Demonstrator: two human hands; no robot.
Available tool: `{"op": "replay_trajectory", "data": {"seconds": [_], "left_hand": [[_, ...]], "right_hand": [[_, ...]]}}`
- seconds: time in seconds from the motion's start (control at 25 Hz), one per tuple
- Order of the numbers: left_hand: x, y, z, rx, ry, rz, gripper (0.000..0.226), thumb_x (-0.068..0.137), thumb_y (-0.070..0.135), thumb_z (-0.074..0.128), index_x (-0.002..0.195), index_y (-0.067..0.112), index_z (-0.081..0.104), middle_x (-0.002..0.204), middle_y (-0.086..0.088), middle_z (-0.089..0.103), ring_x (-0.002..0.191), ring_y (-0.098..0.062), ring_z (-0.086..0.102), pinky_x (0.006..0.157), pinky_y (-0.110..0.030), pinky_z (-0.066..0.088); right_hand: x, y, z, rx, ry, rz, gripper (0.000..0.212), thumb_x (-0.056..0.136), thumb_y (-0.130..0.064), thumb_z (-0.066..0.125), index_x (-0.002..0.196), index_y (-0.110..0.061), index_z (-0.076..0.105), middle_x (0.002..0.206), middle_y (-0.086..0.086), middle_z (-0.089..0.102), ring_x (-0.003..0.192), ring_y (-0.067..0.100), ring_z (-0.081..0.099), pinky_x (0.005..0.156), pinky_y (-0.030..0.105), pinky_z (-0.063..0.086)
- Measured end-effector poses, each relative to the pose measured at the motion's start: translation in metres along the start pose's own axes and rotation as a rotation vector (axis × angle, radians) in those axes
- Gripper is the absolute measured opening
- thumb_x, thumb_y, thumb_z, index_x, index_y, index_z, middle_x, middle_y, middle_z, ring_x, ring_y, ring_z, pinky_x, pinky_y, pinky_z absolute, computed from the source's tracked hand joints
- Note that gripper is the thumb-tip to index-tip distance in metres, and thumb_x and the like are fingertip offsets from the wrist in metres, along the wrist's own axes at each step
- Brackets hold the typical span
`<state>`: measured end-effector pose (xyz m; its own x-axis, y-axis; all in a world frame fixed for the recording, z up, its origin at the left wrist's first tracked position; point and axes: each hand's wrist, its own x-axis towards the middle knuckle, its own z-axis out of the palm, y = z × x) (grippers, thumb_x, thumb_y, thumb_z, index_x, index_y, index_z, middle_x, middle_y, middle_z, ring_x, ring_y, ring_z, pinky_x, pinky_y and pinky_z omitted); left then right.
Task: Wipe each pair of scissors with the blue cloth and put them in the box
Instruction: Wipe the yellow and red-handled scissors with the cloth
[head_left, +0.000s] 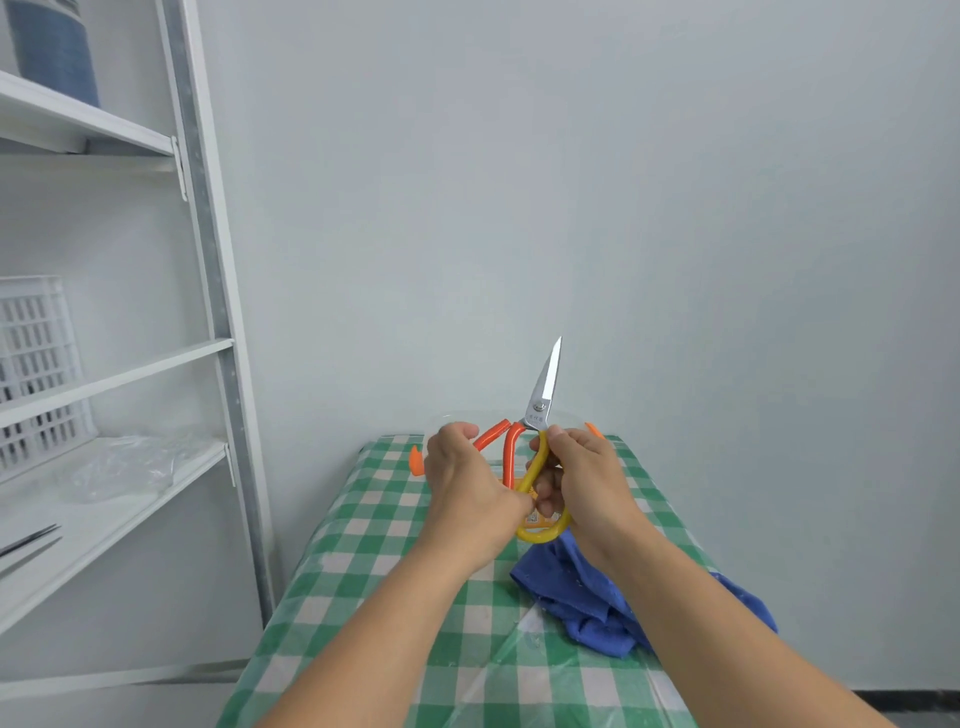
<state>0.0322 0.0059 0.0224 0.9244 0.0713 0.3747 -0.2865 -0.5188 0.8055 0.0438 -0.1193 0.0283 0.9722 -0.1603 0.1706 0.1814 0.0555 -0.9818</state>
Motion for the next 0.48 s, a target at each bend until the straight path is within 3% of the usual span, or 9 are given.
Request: {"op": "replay_trajectory", "data": {"seconds": [0.12,0.24,0.36,0.48], "left_hand": [[0.006,0.001,-0.003,0.413,0.067,0.137,0.055,0.076,0.033,0.077,0.122,0.024,0.047,0.123,0.006,0.035,0.123,-0.019,0.033,0.100,-0.030,0.033],[0.020,0.007,-0.008,0.656,-0.032,0.182,0.024,0.086,0.030,0.064,0.108,0.021,0.060,0.112,0.001,0.059,0.108,-0.024,0.049,0.087,-0.035,0.042],[0.035,0.020,-0.013,0.740,-0.149,0.133,0.010,0.090,0.018,0.057,0.094,0.015,0.049,0.093,-0.004,0.058,0.087,-0.027,0.052,0.070,-0.034,0.041],[0.053,0.027,-0.014,0.904,-0.281,0.114,0.017,0.092,0.014,0.058,0.093,0.016,0.040,0.106,-0.011,0.059,0.101,-0.033,0.057,0.074,-0.032,0.040]], "right_hand": [[0.010,0.002,0.001,0.050,0.019,0.081,0.035,0.108,-0.023,0.041,0.095,0.001,0.062,0.056,0.012,0.055,0.043,0.023,0.050,0.047,0.032,0.046],[0.020,0.004,0.006,0.213,0.006,0.172,0.031,0.107,-0.017,0.042,0.092,0.003,0.061,0.063,0.015,0.055,0.046,0.020,0.055,0.046,0.030,0.052],[0.031,0.004,0.011,0.311,-0.024,0.232,0.028,0.103,-0.008,0.043,0.086,0.004,0.062,0.065,0.014,0.056,0.050,0.020,0.058,0.048,0.031,0.055],[0.045,0.009,0.015,0.238,-0.064,0.286,0.025,0.100,-0.004,0.043,0.089,0.007,0.063,0.067,0.017,0.064,0.057,0.027,0.066,0.057,0.036,0.059]]}}
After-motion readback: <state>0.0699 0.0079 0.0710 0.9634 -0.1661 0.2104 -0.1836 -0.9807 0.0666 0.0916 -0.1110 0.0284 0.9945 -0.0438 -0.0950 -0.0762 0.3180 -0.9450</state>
